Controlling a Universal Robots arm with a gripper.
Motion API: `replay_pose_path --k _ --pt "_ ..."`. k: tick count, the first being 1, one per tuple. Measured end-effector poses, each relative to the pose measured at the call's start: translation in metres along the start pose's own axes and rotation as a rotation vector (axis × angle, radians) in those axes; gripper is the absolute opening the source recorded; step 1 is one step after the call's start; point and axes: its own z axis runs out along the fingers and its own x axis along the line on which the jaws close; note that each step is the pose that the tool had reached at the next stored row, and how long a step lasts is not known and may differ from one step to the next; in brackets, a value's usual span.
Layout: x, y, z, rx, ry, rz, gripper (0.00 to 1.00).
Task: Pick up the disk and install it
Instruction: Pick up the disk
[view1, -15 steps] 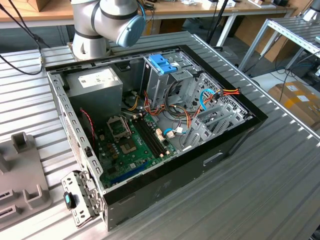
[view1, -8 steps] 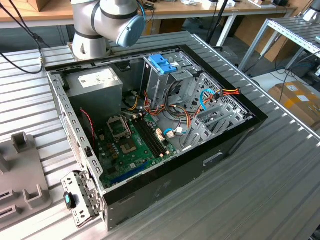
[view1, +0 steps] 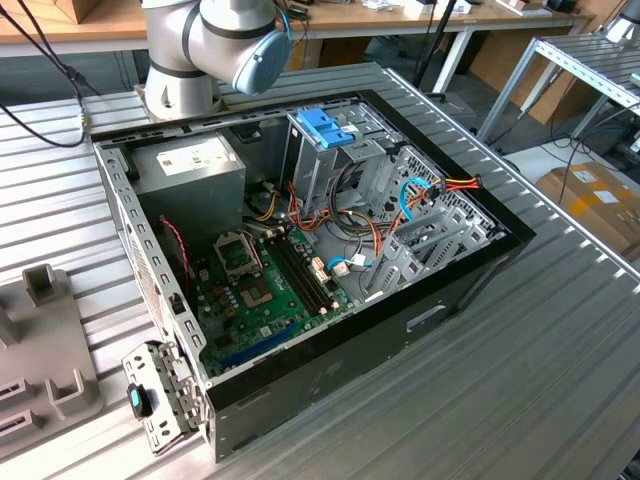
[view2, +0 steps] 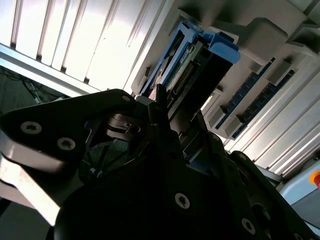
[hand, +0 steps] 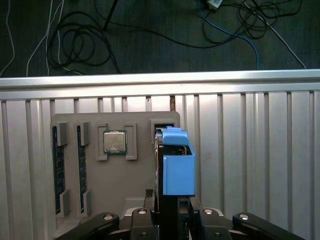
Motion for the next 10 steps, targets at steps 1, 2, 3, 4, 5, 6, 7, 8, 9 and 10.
replay_pose_path --k 1,2,3,4,5,6,7,8,9,10 --pt "0.0000 0.0000 -0.0001 0.0000 0.0000 0.000 0.35" --pt "0.0000 0.0000 -0.0002 0.0001 0.0000 0.000 0.35" --pt "0.0000 0.0000 -0.0004 0.0001 0.0000 0.000 0.35" --pt "0.0000 0.0000 -0.0011 -0.0002 0.0002 0.000 0.35" --pt "0.0000 -0.0001 -0.0020 -0.0003 0.0002 0.000 0.35" --pt "0.0000 -0.0001 -0.0040 0.0000 0.0000 0.000 0.35" --pt "0.0000 -0.0001 -0.0060 0.0000 0.0001 0.000 0.35" --pt "-0.0001 -0.0002 -0.0106 0.0000 0.0000 0.000 0.35" --pt "-0.0001 -0.0003 -0.0134 0.0000 0.0000 0.000 0.35" --pt "-0.0001 -0.0004 -0.0182 0.0001 0.0000 0.000 0.35"
